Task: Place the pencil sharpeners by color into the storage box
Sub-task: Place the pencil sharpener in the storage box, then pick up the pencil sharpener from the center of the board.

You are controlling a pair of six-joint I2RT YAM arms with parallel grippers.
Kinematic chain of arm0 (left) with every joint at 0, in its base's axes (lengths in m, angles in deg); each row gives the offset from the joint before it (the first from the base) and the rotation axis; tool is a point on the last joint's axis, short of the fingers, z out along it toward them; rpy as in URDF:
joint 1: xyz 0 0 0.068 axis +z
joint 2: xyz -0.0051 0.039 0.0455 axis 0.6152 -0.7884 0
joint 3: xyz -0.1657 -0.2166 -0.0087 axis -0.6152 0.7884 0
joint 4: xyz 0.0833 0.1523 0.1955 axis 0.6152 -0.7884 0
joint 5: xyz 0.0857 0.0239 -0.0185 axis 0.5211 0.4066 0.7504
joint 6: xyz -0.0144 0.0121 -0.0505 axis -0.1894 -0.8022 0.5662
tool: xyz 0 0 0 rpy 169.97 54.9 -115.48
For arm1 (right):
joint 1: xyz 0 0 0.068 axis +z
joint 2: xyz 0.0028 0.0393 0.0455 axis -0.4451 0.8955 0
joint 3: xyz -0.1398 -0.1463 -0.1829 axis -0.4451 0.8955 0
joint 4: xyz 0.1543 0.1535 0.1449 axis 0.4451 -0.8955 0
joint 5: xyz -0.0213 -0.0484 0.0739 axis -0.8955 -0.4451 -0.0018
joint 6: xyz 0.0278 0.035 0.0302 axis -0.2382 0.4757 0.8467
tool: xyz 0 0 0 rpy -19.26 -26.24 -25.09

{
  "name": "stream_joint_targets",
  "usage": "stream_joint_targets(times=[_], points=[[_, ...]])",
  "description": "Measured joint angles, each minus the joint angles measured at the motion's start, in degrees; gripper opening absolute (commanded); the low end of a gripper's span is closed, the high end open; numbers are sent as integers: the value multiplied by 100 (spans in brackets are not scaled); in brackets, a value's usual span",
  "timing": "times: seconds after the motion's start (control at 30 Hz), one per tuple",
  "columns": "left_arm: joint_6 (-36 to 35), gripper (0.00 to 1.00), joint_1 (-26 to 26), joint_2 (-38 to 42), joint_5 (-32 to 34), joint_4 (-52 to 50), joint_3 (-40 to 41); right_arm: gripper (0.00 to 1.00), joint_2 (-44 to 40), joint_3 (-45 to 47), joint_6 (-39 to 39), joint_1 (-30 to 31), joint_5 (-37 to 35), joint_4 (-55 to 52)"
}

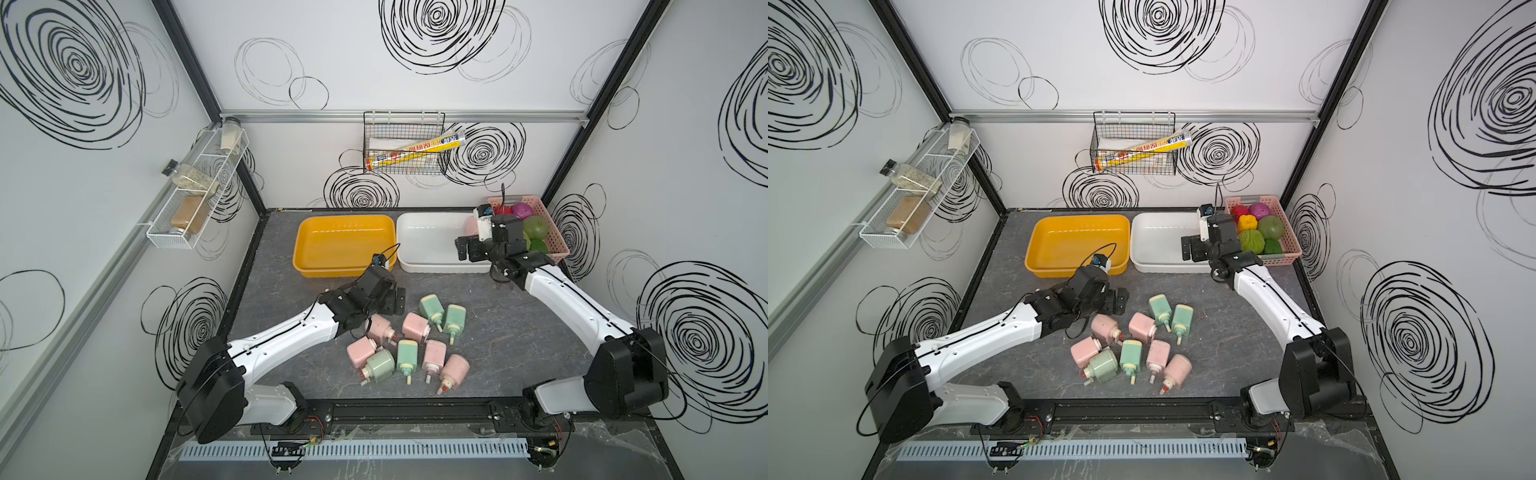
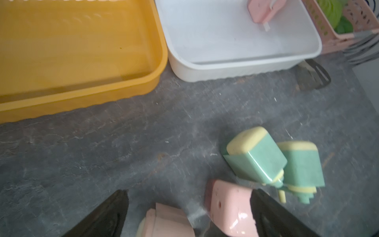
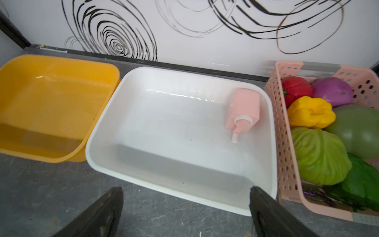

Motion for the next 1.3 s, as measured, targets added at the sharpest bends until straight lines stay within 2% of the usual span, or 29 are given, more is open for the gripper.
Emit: stream_joint_targets(times=[0.1, 0.4, 0.63, 0.87, 1.0, 1.3], points=[[-155, 99, -133, 81, -129, -304, -9, 100, -81, 24, -7, 157, 39, -184], [-654, 99, -188, 299, -345, -1119, -74, 99, -743, 772, 50, 293, 1244, -256], [-868, 99, -151, 581, -636, -1241, 109, 95, -942, 1292, 223, 894, 1587, -579], [-863, 99, 15, 643, -892, -1298, 389, 94, -1051, 1650, 358, 1484, 2009, -619], [-861, 99, 299, 872, -1128, -1307, 420, 88, -1062, 1864, 321, 1884, 2127, -601], [-774, 99, 662, 1211, -1445, -1303, 516, 84, -1005, 2037, 319, 2345, 2129, -326]])
